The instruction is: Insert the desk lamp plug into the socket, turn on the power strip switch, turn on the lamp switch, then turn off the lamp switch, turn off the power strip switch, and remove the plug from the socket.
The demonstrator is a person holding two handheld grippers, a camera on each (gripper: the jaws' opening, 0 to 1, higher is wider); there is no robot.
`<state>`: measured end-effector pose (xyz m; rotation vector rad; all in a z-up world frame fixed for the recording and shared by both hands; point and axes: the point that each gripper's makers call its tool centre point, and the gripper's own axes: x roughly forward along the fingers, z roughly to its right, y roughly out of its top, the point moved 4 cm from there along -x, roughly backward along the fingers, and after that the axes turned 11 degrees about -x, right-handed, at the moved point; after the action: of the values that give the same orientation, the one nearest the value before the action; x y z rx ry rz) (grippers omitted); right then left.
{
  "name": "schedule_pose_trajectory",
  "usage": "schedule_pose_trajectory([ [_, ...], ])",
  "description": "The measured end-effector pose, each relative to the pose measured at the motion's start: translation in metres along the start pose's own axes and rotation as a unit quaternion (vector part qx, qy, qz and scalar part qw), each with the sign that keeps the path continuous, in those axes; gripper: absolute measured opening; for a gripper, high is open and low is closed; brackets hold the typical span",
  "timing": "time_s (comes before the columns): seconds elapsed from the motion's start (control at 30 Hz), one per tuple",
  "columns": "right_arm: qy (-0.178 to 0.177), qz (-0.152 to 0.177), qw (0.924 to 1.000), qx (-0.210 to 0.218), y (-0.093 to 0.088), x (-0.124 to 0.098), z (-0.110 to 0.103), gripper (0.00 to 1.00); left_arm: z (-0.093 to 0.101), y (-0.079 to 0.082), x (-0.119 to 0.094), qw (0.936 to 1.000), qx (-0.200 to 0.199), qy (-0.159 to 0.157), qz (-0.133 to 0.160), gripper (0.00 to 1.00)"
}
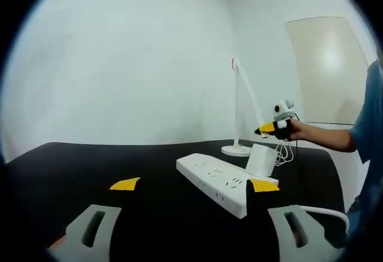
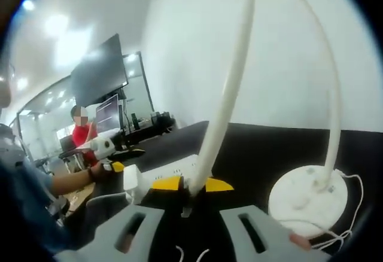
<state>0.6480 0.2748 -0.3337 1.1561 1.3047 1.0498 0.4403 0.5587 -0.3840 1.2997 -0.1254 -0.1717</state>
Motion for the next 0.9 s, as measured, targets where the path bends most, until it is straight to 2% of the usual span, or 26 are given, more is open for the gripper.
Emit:
schedule_pose_trajectory([
  [0.23,0.006,0.0,1.0,0.0,0.005,0.0,-0.005,0.14,0.001,0.0,0.0,1.0,0.001,0.002,0.001,0.66],
  [0.4,0.011,0.002,0.9999,0.001,0.009,0.001,-0.016,0.14,-0.004,-0.001,0.001,1.0,0.002,0.002,-0.001,0.66],
  [0.63,0.017,0.003,0.9999,-0.002,0.015,0.001,-0.027,0.15,-0.035,0.003,0.003,1.0,0.002,0.002,-0.005,0.66],
  [0.87,0.022,0.009,0.9997,0.003,0.021,0.0,-0.034,0.15,-0.054,0.006,0.003,1.0,0.002,0.002,-0.004,0.66],
  [0.9,0.023,0.009,0.9997,0.003,0.022,0.0,-0.035,0.15,-0.063,0.007,0.004,1.0,0.0,0.003,-0.003,0.66],
])
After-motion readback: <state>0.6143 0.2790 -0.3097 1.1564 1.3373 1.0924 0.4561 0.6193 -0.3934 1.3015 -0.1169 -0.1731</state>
